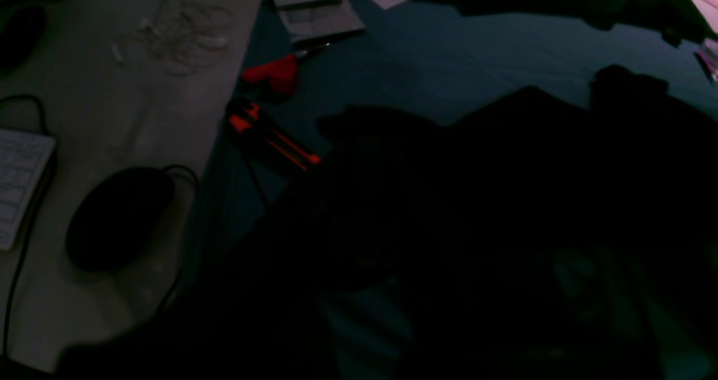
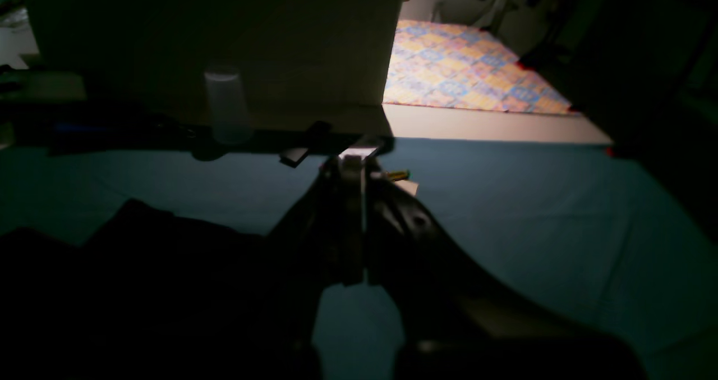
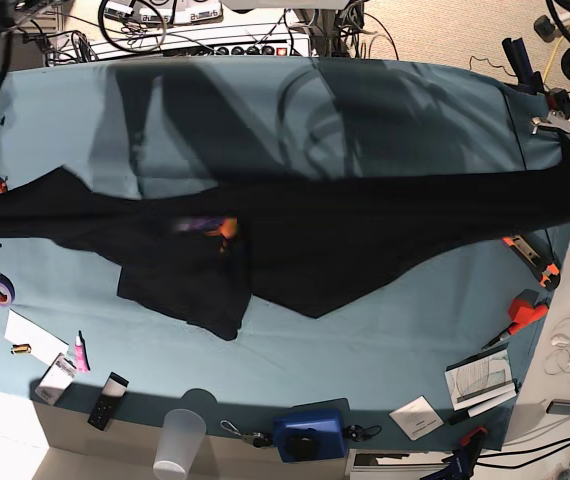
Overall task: Layout the t-shirt on the table in an organized manner, then fold the t-shirt properly
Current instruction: 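Lift and stretch the shirt between both grippers, then lay it flat, then move the right gripper to the bunched shirt part and grasp it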
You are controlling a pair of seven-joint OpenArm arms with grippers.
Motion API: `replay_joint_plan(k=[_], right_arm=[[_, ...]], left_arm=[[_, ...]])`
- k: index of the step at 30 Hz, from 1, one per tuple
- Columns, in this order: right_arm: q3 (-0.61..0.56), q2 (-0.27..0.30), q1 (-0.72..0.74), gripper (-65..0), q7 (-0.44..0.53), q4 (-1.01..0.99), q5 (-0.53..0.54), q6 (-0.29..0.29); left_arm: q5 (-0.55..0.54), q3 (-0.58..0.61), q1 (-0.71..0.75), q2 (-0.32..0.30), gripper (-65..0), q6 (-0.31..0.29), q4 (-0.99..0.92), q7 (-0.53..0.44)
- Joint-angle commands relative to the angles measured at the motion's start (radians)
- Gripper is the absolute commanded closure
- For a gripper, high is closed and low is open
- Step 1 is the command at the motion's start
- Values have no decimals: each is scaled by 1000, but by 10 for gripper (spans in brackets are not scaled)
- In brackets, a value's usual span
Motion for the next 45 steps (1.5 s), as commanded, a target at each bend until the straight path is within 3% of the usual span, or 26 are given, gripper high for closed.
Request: replay_joint_plan(k=[1, 4, 8, 11, 15, 17, 20, 24, 28, 32, 36, 39, 41, 43, 45], right_arm=[[10, 21, 25, 0, 29, 10, 0, -8], [10, 6, 80, 0, 8, 10, 34, -7], [10, -46, 153, 0, -7, 10, 103, 31], [9, -104, 189, 0, -27, 10, 158, 64], [9, -149, 217, 0, -32, 10, 201, 90], [9, -148, 246, 0, -32, 10, 217, 98], [8, -138, 308, 0, -34, 10, 239, 101], [0, -129, 354, 0, -83, 10, 229, 101], [-66, -129, 291, 0, -178, 10, 192, 101], [-208, -129, 152, 0, -182, 8, 125, 101], [-368, -130, 39, 0, -180, 8, -12, 126], [-462, -130, -46, 0, -143, 8, -127, 174], [-515, -130, -112, -60, -93, 8, -188, 192], [-570, -135, -177, -141, -48, 8, -232, 203], [-631, -147, -231, -181, -26, 8, -262, 201]], left_arm=[[-13, -10, 0, 2, 0, 8, 12, -26], [-77, -10, 0, 88, 0, 2, 12, -19], [-188, -10, -3, 218, 0, -123, 12, -3], [-290, -10, -41, 269, 0, -189, 12, 33], [-331, -10, -160, 274, 0, -217, 12, 38], [-331, -10, -225, 273, 0, -214, 12, 36], [-325, -10, -308, 268, 0, -163, 12, 27], [-305, -10, -351, 269, 0, -164, 12, 69], [-304, -10, -332, 272, 0, -164, 12, 140], [-304, -10, -272, 272, 0, -164, 12, 129], [-214, -10, -198, 272, 0, -165, 12, 113], [-75, -10, -136, 271, 0, -164, 12, 11], [24, -10, -101, 271, 0, -164, 12, -37], [106, -10, -75, 271, 0, -164, 12, -35], [170, -10, -49, 271, 0, -164, 12, -37]])
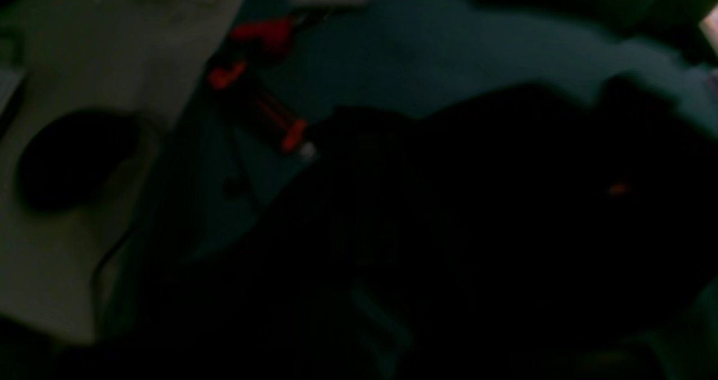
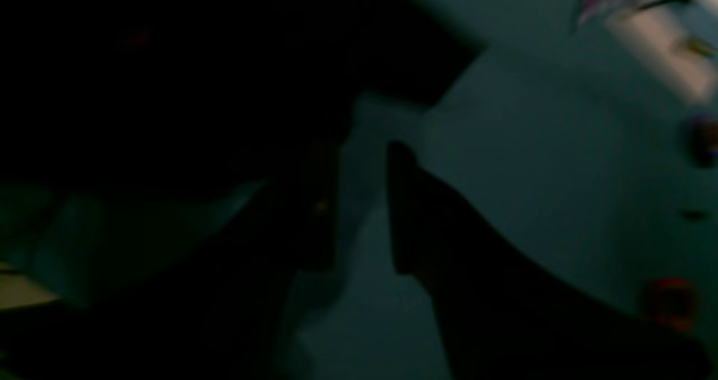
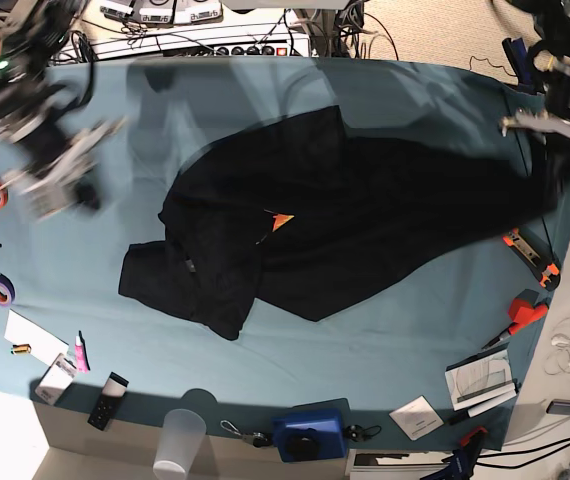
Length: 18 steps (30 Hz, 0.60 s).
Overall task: Layout the t-shirt on the table in an organized manner, then fold the t-shirt properly
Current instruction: 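Move the right gripper to the bunched shirt part and grasp it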
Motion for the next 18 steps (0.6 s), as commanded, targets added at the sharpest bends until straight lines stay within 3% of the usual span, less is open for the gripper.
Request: replay_joint_plan(k=[1, 5, 9, 15, 18], right_arm=[[-26, -2, -15, -182, 29, 13, 1, 3], [-186, -55, -47, -182, 39, 13, -40, 2], [-408, -77, -44, -181, 133, 13, -256, -11], [-775, -42, -15, -181, 245, -73, -637, -139], [-898, -27, 47, -181, 277, -196, -748, -195]], left_arm=[[3, -2, 10, -6, 0, -3, 10, -30], [41, -2, 19, -6, 0, 58, -62, -54], [40, -2, 19, -17, 0, 67, -126, -105], [37, -2, 19, -77, 0, 68, -147, -105], [36, -2, 19, -93, 0, 67, -147, -106]])
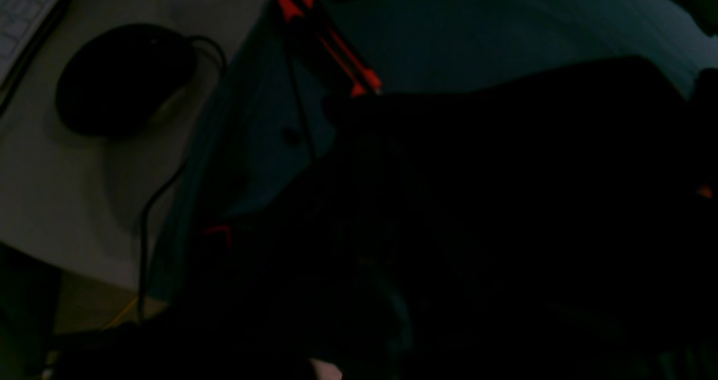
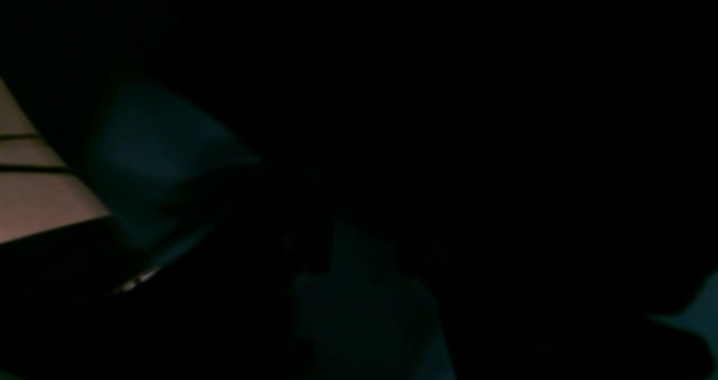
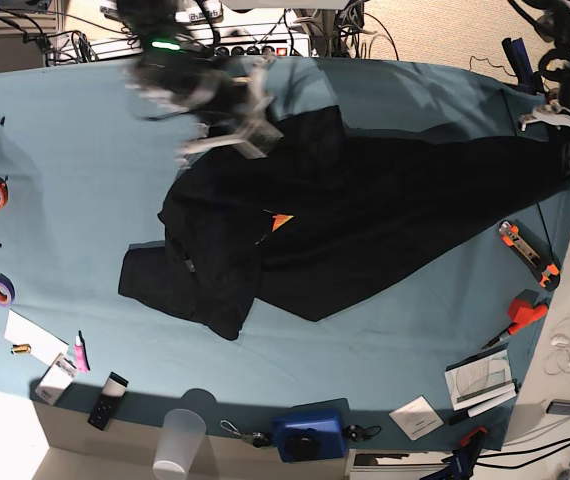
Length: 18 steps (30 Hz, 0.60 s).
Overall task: Layout the t-shirt on the table in an organized manner, then fold the t-shirt properly
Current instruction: 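Move the right gripper to the bunched shirt part and grasp it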
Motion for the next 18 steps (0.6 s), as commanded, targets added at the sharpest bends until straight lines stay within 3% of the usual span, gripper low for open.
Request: replay_joint_plan(k=[1, 8, 14, 15, 18], right_arm=[[-32, 2, 35, -181, 37, -20, -15, -19], [-253, 1, 209, -181, 61, -217, -72, -132], [-344, 1, 263, -180, 23, -371, -72, -173], [-350, 1, 262, -159, -4, -372, -72, -173], [-366, -1, 262, 0, -132, -344, -72, -217]], left_arm=[[-15, -3, 0, -14, 0, -3, 16, -30], [-15, -3, 0, -16, 0, -7, 16, -30], [-15, -3, 0, -16, 0, -7, 16, -32], [-15, -3, 0, -16, 0, -7, 16, -32], [-15, -3, 0, -16, 0, -7, 16, -33]])
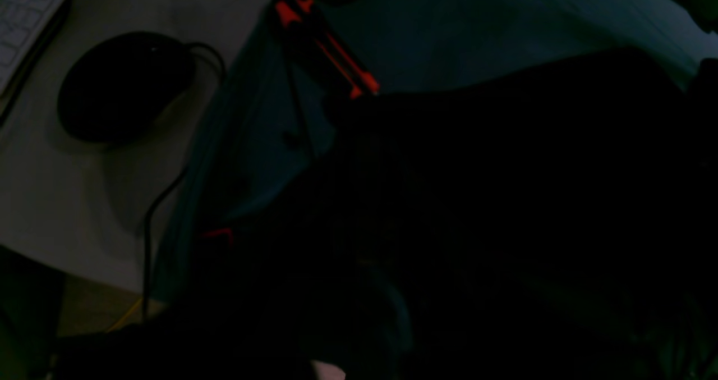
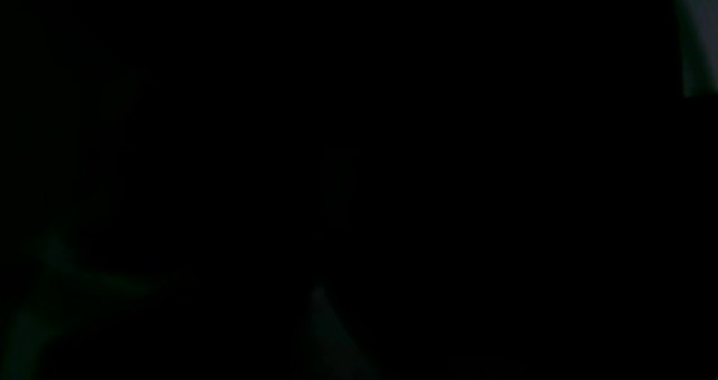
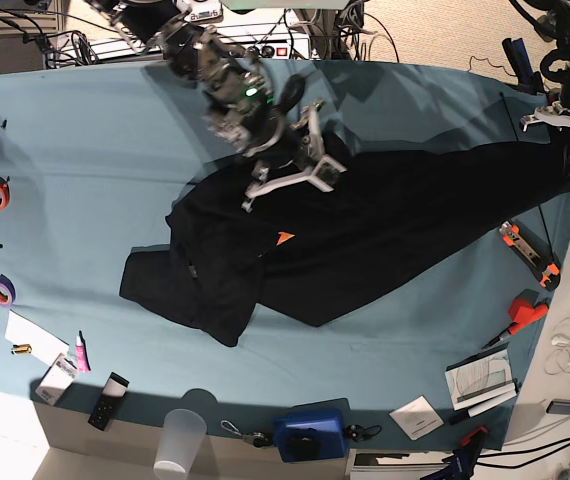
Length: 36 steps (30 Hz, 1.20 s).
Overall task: Layout the t-shirt on the table in an organized manner, then fold the t-shirt properly
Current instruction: 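Move the right gripper to the bunched shirt part and grasp it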
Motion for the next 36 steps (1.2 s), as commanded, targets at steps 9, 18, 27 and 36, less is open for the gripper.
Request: replay_joint_plan(k=[9, 18, 27, 36], right_arm=[[-6, 23, -75, 0, -211, 352, 34, 31], [-6, 10, -169, 0, -196, 636, -90, -37], [-5, 54, -175, 0, -192, 636, -373, -140], [294, 126, -175, 0, -114, 636, -325, -225]], left_arm=[[-14, -3, 0, -12, 0, -4, 16, -32], [-14, -3, 1, -12, 0, -4, 16, -21], [-14, -3, 1, -12, 0, -4, 16, -20], [-18, -3, 4, -12, 0, -3, 16, -21]])
